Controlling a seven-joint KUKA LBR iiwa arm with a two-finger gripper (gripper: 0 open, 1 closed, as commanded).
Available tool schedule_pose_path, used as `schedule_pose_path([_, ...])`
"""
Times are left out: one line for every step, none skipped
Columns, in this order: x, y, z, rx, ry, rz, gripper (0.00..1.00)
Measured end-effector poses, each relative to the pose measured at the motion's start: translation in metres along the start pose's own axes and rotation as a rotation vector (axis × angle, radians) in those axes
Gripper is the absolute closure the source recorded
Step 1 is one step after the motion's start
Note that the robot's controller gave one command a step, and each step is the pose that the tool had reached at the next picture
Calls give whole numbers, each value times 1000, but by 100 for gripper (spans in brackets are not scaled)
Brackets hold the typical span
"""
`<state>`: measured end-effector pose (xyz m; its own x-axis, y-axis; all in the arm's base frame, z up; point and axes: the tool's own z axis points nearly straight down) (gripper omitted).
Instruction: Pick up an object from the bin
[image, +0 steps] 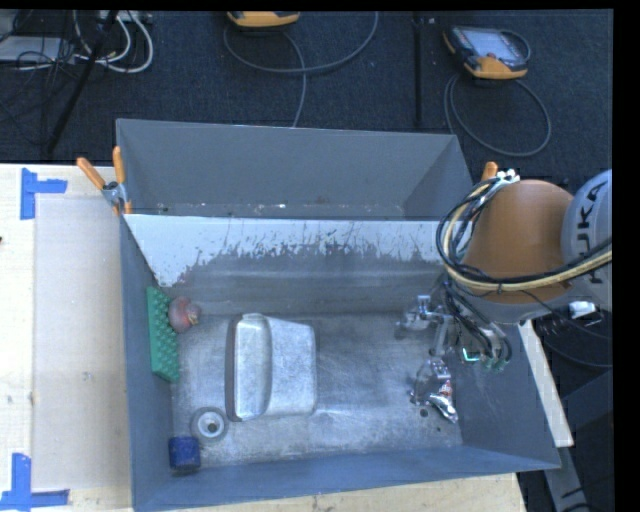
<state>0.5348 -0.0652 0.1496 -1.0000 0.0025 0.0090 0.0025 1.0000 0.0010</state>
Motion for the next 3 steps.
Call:
schedule_pose_path([47, -47, 48, 1, -2, -272, 0])
schedule_pose_path([11, -70, 61, 3, -9, -575, 0])
schedule_pose_path([12, -70, 61, 2, -9, -573, 100])
